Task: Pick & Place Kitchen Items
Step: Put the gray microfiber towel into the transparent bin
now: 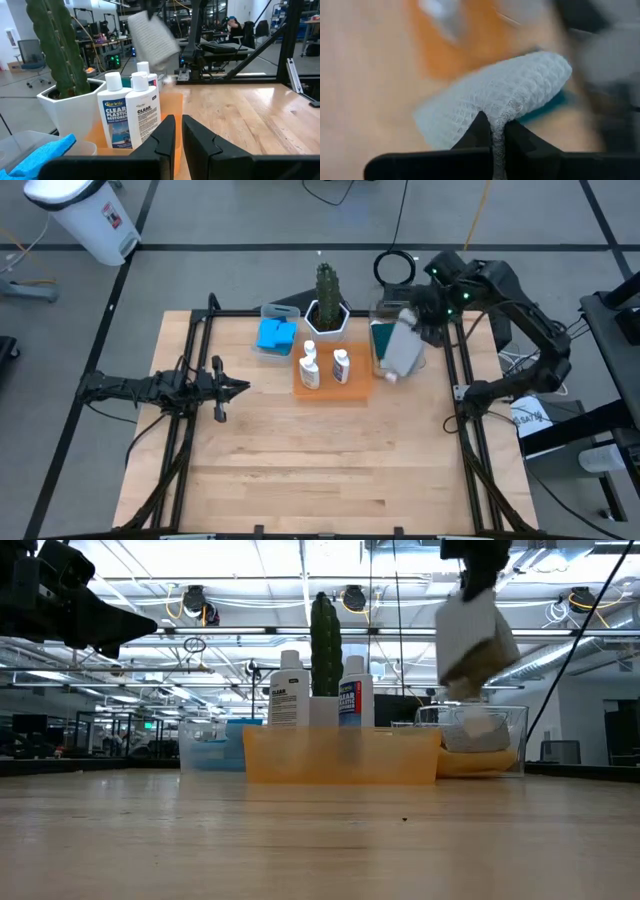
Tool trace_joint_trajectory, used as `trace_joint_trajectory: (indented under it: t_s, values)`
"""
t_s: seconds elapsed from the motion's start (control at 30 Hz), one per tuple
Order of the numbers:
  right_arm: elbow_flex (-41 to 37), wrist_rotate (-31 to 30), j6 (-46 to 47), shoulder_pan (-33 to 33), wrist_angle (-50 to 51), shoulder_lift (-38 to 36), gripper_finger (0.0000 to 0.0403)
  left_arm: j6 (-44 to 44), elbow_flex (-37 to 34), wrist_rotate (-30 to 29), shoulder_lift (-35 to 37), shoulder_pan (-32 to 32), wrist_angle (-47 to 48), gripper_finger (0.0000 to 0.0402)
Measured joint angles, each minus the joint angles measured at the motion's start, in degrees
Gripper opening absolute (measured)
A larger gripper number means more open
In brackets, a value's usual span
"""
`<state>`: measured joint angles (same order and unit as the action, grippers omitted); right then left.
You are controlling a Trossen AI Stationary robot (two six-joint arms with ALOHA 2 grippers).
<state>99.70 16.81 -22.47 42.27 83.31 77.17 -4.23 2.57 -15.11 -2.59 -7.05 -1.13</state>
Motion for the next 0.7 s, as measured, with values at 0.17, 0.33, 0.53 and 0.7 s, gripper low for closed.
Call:
trace_joint_trajectory:
  t_s: [0.17, 0.33, 0.53, 0.7]
  values:
    - [0.0, -22.4, -9.8, -2.8, -3.5, 0.5, 0.0000, 0.0, 0.0, 0.0, 0.0, 0.0, 0.0, 0.0037]
    - [-2.3, -32.1, -16.3, -4.0, -13.0, 0.5, 0.0000, 0.0, 0.0, 0.0, 0.0, 0.0, 0.0, 0.0037]
    - [-9.8, -35.1, -25.7, -4.1, -20.6, 0.5, 0.0000, 0.0, 0.0, 0.0, 0.0, 0.0, 0.0, 0.0037]
    - [-18.8, -40.9, -33.4, -4.2, -30.7, 0.1, 0.0001, 0.0, 0.0, 0.0, 0.0, 0.0, 0.0, 0.0037]
